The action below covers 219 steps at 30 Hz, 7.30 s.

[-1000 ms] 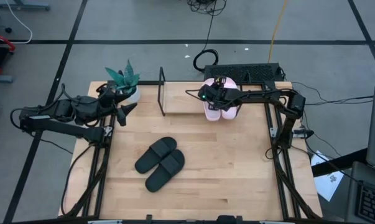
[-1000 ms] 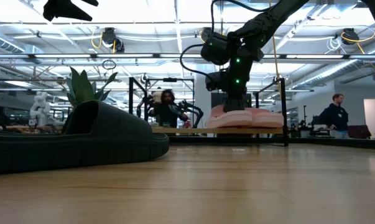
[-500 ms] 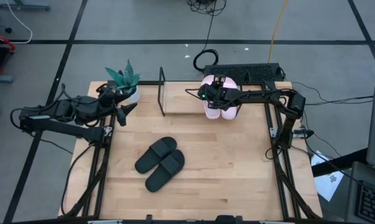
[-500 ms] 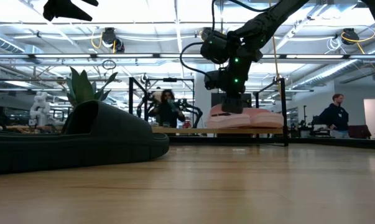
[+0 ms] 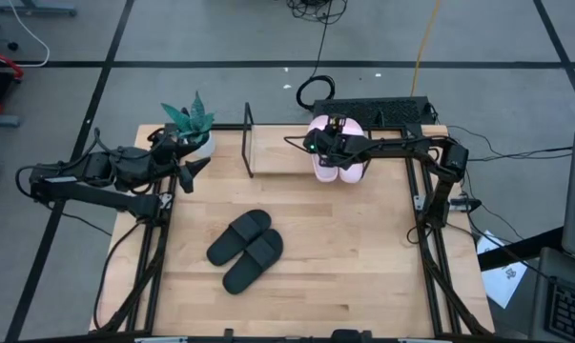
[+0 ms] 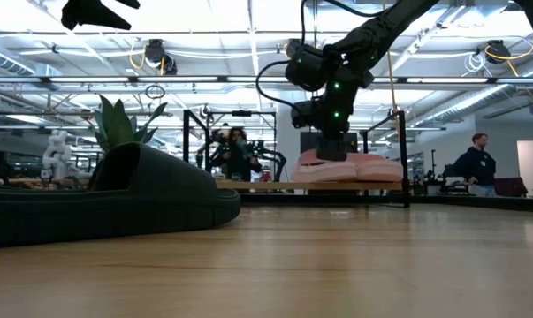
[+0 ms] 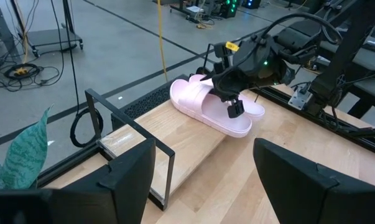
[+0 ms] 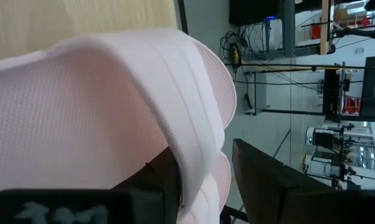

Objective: Pick and place slides into the shelf
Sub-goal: Put the pink slipper on the shelf, then put the left black slipper on the shelf

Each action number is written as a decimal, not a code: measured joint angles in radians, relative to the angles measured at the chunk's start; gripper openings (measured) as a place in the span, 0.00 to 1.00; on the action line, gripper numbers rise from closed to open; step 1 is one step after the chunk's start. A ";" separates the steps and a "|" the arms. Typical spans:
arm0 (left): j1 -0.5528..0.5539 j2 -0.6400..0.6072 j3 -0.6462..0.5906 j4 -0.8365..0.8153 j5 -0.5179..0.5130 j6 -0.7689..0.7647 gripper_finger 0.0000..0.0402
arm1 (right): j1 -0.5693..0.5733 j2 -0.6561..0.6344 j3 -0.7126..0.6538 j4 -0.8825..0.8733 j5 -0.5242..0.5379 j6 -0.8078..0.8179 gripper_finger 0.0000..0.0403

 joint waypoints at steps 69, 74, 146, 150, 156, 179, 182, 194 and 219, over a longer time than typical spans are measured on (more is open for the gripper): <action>-0.207 0.318 0.000 -0.423 0.504 0.249 0.68 | 0.784 -0.391 0.001 0.366 0.282 0.076 0.47; -0.309 0.417 -0.001 -0.509 0.453 0.356 0.68 | 0.820 -0.390 0.001 0.661 0.437 -0.062 0.47; -0.395 0.583 0.015 0.164 -0.314 0.738 0.00 | 0.825 -0.386 0.000 0.809 0.479 -0.056 0.47; -0.341 0.592 0.150 0.236 -0.357 0.702 0.00 | 0.813 -0.386 0.000 0.810 0.479 -0.078 0.47; -0.246 0.715 0.293 0.212 -0.452 0.715 0.00 | 0.790 -0.387 0.000 0.845 0.634 -0.240 0.47; 0.251 1.208 0.524 0.124 -0.412 0.733 0.00 | 0.667 -0.713 0.000 0.951 0.621 -0.532 0.47; 0.298 1.206 0.524 0.130 -0.346 0.714 0.00 | 0.667 -0.724 0.000 0.941 0.595 -0.555 0.47; 0.381 1.265 0.525 0.126 -0.281 0.814 0.00 | 0.648 -0.720 0.000 0.925 0.548 -0.631 0.47; 0.423 1.353 0.524 0.040 -0.274 0.803 0.00 | 0.646 -0.719 0.000 0.891 0.549 -0.636 0.47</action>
